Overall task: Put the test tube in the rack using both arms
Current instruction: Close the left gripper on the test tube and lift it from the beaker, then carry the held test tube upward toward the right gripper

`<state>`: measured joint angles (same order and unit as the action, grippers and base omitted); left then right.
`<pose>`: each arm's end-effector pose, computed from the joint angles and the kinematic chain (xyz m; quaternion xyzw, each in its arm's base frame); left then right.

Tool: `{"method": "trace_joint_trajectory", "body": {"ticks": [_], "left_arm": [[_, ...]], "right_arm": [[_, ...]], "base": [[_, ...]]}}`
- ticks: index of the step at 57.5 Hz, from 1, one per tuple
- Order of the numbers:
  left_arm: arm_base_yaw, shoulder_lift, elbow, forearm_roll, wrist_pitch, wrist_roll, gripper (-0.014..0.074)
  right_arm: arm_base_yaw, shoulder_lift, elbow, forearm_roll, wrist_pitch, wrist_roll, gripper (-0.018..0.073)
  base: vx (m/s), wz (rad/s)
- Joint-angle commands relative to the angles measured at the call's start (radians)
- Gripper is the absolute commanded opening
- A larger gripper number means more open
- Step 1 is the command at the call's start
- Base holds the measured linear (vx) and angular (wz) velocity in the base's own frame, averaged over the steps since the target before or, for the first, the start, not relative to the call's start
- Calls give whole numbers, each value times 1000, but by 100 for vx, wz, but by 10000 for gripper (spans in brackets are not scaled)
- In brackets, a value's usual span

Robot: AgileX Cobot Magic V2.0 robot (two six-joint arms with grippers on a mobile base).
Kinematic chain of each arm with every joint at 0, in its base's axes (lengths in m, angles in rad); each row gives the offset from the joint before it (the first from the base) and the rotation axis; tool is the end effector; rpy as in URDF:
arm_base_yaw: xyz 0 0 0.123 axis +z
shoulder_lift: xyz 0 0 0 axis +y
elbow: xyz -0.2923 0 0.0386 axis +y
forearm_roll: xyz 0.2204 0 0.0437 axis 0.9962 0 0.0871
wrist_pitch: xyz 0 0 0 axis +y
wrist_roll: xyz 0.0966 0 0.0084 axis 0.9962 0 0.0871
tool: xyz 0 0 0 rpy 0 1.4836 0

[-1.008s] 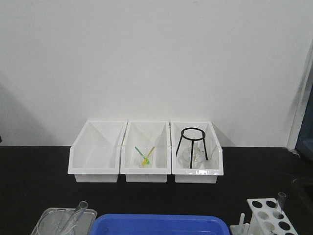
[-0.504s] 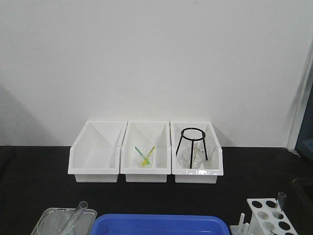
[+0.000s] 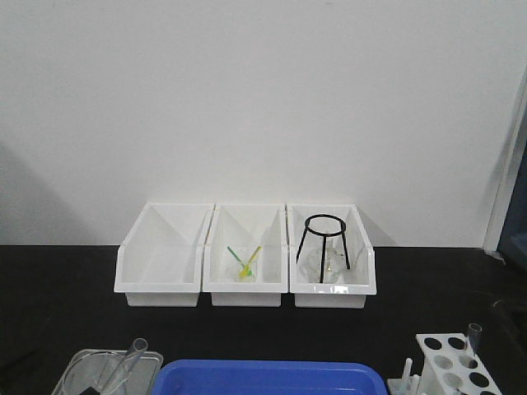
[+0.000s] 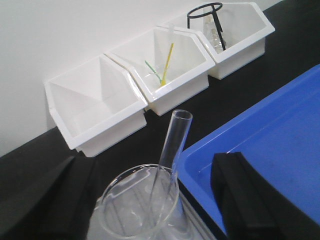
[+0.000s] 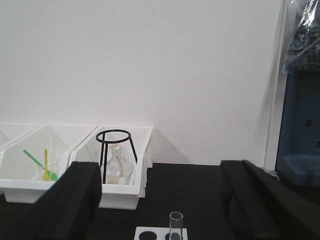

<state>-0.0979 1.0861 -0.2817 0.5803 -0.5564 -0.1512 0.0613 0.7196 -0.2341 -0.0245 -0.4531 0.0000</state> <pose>0.1689 -0.0448 0.2493 0.2634 0.7371 -0.0351 0.6214 0.1175 0.0083 0.2857 -0.0325 0.6867 0.0179 0.7259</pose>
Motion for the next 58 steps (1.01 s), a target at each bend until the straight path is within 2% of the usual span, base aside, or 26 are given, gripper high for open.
{"method": "trace_joint_trajectory", "body": {"ticks": [1,6,15,24,34,40,50,58], "left_arm": [[0,63,-46,-16,-140,-8,585],[0,138,-70,-8,-178,-8,585],[0,247,-143,56,-230,-11,585],[0,337,-219,64,-234,-11,585],[0,419,-288,137,-233,-11,585],[0,453,-307,136,-232,-7,573],[0,495,-343,137,-237,1,489],[0,502,-344,130,-265,1,351]], "right_arm": [[0,-2,-31,-14,-102,-13,526],[0,-2,-31,-15,-106,-14,526],[0,-2,-34,-15,-114,-14,526],[0,-2,-34,-14,-115,-16,526],[0,-2,-34,-13,-115,-28,526],[0,-2,-34,-13,-115,-35,526],[0,-2,-34,-13,-114,-36,526],[0,-2,-34,-12,-114,-36,526]], "base": [[0,0],[0,0],[0,0],[0,0],[0,0],[0,0],[0,0],[0,0]]}}
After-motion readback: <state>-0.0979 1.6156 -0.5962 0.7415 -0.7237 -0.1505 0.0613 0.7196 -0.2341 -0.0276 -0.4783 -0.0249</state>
